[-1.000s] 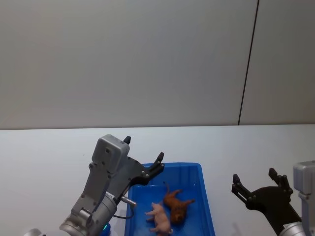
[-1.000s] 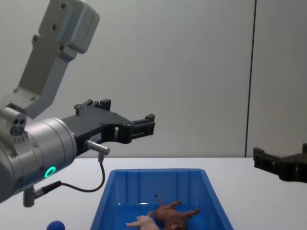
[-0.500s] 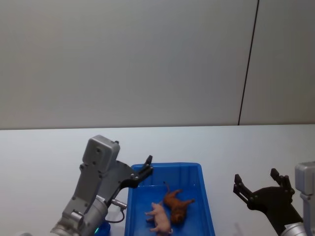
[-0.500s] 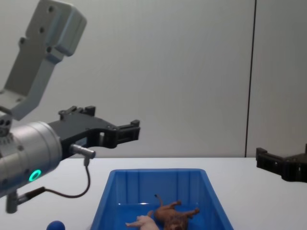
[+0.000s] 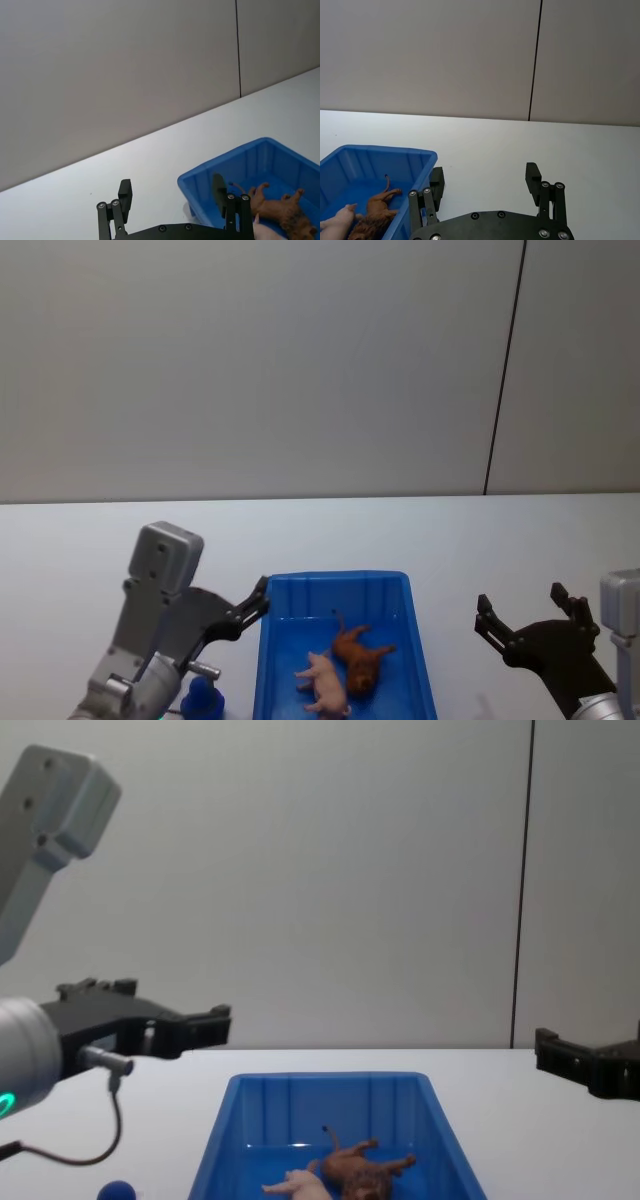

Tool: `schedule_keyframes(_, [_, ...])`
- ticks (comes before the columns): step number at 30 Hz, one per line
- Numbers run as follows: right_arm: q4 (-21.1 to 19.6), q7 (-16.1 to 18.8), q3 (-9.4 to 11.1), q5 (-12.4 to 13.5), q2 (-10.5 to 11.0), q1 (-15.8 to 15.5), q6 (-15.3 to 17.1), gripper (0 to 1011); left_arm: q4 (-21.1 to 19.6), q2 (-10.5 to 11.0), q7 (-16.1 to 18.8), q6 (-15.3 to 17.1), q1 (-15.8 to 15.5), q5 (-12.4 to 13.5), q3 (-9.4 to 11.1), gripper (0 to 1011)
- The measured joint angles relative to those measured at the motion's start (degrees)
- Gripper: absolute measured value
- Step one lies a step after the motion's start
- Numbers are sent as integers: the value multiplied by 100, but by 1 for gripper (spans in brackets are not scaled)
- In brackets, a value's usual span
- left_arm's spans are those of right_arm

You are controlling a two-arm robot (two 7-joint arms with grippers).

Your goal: Pick up the two dolls from the table and place them into the box.

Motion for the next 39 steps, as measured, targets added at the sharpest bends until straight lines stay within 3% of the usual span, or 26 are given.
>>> schedule_keyframes(20, [-1, -5, 0, 0, 0, -3, 0, 1001, 52, 256, 35, 735, 214, -649, -271, 1001])
schedule_keyframes(39, [-1, -4, 0, 0, 0, -3, 1, 1001, 427, 211, -252, 1193, 175, -853, -326, 1001])
